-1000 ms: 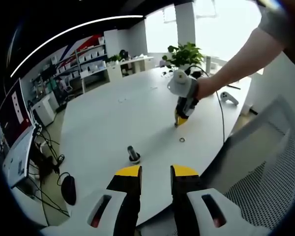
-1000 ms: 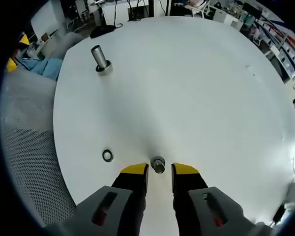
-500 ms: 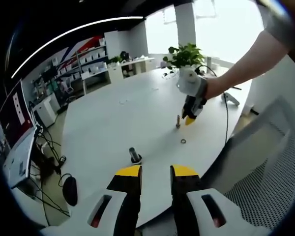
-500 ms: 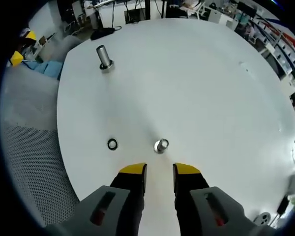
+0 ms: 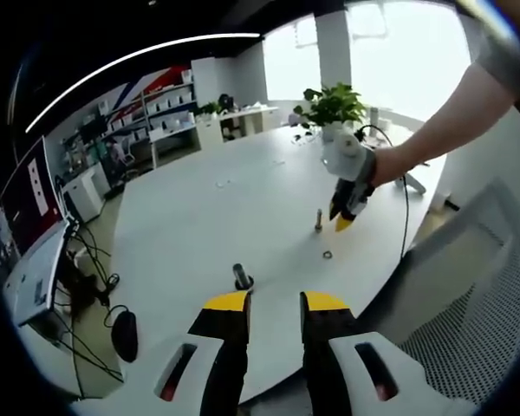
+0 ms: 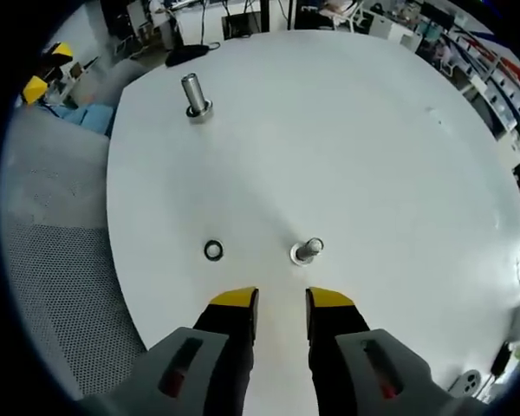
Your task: Place the washer onto the threaded stud by aligning its center hole with the stud, sliding it down to the base, and recovering from edge contact or off-axis alignment until the washer reaches the visible bottom stop.
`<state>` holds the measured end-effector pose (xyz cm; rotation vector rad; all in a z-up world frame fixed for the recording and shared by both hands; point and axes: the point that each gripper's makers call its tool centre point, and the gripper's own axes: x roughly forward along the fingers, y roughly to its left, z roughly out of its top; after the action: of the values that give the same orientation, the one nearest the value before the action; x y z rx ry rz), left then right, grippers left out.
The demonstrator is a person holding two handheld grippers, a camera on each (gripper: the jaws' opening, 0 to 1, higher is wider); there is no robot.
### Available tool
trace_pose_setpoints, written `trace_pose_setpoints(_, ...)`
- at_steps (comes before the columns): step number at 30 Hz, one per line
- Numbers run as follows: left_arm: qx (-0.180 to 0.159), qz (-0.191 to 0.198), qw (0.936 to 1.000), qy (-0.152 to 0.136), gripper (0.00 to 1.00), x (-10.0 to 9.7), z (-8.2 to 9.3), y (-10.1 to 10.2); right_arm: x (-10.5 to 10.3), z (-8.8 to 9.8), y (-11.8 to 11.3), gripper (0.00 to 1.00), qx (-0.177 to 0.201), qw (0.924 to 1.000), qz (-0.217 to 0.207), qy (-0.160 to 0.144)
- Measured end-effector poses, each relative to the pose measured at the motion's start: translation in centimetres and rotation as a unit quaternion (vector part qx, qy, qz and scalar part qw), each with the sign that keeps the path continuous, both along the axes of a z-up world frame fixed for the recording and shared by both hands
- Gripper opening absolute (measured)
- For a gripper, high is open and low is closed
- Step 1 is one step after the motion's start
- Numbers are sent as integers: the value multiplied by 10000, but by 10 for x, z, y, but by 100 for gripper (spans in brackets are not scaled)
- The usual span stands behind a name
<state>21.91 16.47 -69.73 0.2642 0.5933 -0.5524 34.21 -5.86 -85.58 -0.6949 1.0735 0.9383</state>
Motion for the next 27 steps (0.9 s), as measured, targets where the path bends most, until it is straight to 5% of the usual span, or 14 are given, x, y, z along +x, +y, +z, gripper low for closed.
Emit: trace_pose_setpoints(27, 7, 72, 10000, 8, 21, 2, 0, 3, -34, -19, 40, 25, 93, 9978, 628, 200)
